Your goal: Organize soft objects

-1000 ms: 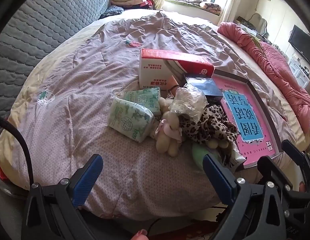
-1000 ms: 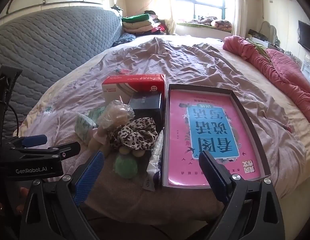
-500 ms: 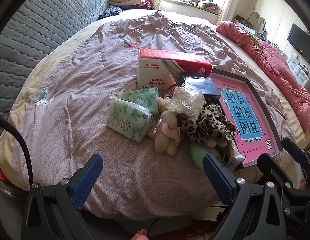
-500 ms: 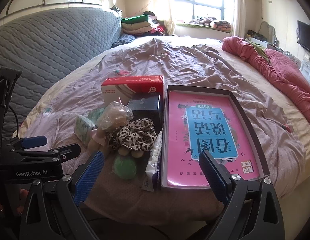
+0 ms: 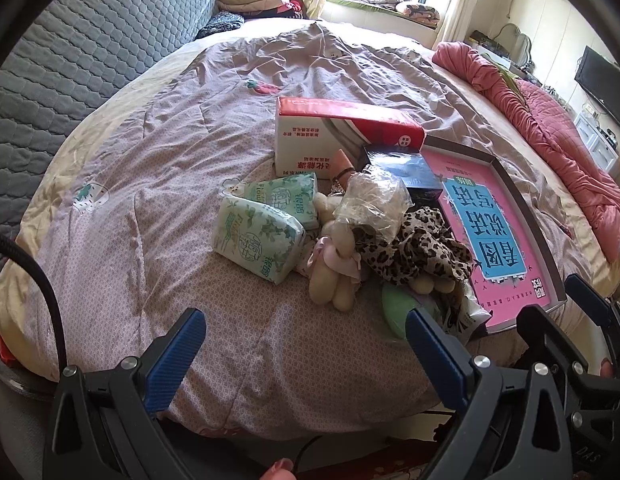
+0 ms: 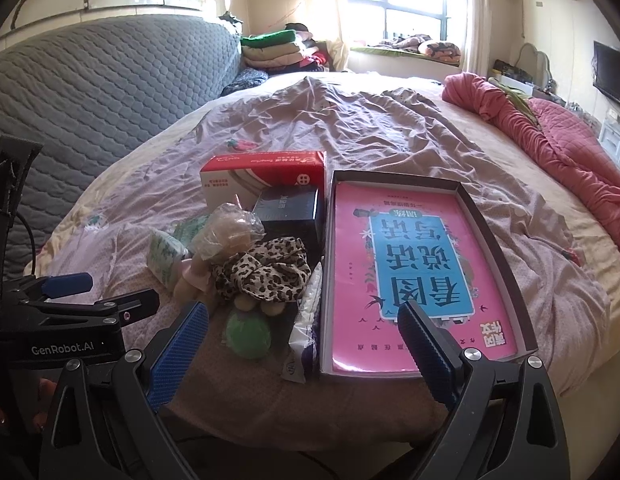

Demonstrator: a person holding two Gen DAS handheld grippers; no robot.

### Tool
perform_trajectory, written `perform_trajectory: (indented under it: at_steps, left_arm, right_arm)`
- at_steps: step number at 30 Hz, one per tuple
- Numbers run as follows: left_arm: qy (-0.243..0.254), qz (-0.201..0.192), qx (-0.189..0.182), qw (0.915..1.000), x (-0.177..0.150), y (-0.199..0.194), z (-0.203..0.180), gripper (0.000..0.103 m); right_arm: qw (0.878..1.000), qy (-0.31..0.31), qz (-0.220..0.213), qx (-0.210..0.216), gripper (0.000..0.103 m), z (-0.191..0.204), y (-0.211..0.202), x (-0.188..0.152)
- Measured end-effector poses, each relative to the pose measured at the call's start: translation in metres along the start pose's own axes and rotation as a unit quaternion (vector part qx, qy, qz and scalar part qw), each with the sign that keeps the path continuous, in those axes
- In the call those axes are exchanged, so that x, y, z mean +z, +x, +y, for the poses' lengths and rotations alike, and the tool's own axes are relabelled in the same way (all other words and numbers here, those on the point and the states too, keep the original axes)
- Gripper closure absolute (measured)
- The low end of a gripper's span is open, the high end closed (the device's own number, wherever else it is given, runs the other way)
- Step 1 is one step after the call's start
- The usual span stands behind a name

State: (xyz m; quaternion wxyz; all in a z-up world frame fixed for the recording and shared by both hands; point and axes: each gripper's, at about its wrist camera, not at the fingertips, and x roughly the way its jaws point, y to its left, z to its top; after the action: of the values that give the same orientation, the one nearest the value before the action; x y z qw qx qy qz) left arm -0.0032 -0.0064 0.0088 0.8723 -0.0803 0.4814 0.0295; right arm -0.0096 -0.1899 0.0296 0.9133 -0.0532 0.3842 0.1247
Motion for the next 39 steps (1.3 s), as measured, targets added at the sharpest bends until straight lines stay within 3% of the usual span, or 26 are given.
perform_trajectory:
  at_steps: [21,39]
  left_arm:
    - [-0.004,0.006,-0.005,1.0000,-0.002,0.004,0.002,0.002]
    - [-0.074,0.018,-0.006,0.9971,0.013,0.037,0.055,0.002]
  right_arm:
    - [1.000,-0.003,0.003,0.000,0.007,0.002,0.002,0.000]
    - [1.000,-0.012,0.015,0.018,0.007,0.006,0.039,0.013]
